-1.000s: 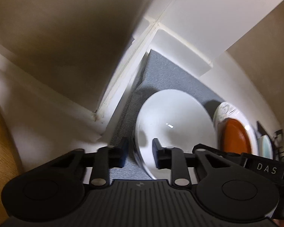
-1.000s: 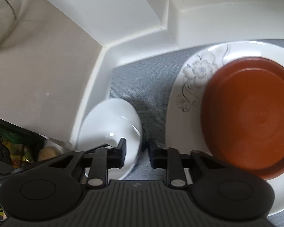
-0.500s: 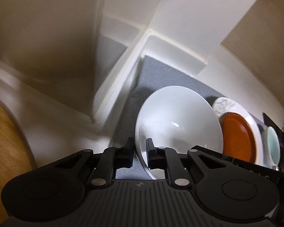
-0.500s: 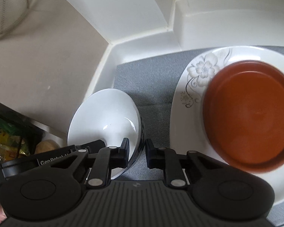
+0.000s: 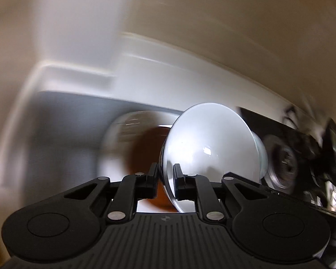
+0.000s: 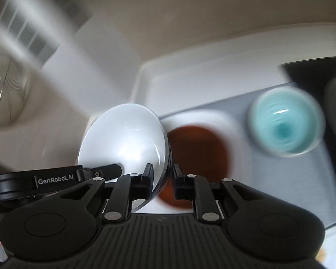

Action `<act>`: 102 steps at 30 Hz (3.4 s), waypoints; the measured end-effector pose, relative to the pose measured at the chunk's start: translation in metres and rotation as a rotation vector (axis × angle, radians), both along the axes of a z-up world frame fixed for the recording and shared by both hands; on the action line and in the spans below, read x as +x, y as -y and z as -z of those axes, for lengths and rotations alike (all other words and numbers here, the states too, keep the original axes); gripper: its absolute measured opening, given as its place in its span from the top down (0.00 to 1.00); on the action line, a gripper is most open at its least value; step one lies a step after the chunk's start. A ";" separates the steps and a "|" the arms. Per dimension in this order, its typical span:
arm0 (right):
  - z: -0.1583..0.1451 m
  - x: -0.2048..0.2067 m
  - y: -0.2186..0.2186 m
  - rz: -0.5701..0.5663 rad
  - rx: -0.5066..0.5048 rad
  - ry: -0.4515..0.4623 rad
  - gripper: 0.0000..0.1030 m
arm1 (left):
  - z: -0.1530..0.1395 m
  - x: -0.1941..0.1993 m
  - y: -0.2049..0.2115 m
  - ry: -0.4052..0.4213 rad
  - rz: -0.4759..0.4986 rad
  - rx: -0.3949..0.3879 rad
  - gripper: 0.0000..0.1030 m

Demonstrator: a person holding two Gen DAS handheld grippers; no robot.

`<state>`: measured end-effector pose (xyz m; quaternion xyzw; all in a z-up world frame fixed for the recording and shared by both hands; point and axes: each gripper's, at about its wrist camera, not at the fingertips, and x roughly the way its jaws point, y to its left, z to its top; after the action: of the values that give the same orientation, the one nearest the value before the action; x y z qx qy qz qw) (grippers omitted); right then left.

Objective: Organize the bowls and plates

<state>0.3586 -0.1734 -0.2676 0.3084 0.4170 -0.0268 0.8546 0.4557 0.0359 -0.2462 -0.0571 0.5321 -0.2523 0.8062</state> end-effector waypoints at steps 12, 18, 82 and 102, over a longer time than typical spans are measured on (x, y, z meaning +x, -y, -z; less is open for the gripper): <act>0.031 -0.030 0.119 0.185 -0.037 -0.010 0.84 | 0.035 0.017 0.157 -0.084 0.214 0.098 0.86; 0.062 -0.034 0.133 0.230 -0.022 -0.032 0.83 | 0.042 0.018 0.190 -0.034 0.245 0.195 0.87; 0.106 -0.008 0.151 0.238 0.166 -0.171 0.46 | 0.096 0.045 0.203 -0.185 0.256 0.246 0.82; 0.118 -0.043 0.141 0.226 0.158 -0.204 0.62 | 0.096 -0.015 0.199 -0.088 0.352 0.299 0.74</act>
<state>0.3152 -0.3143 -0.3854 0.4151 0.4651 -0.1208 0.7725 0.4411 -0.1626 -0.3424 0.1456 0.5997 -0.3048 0.7254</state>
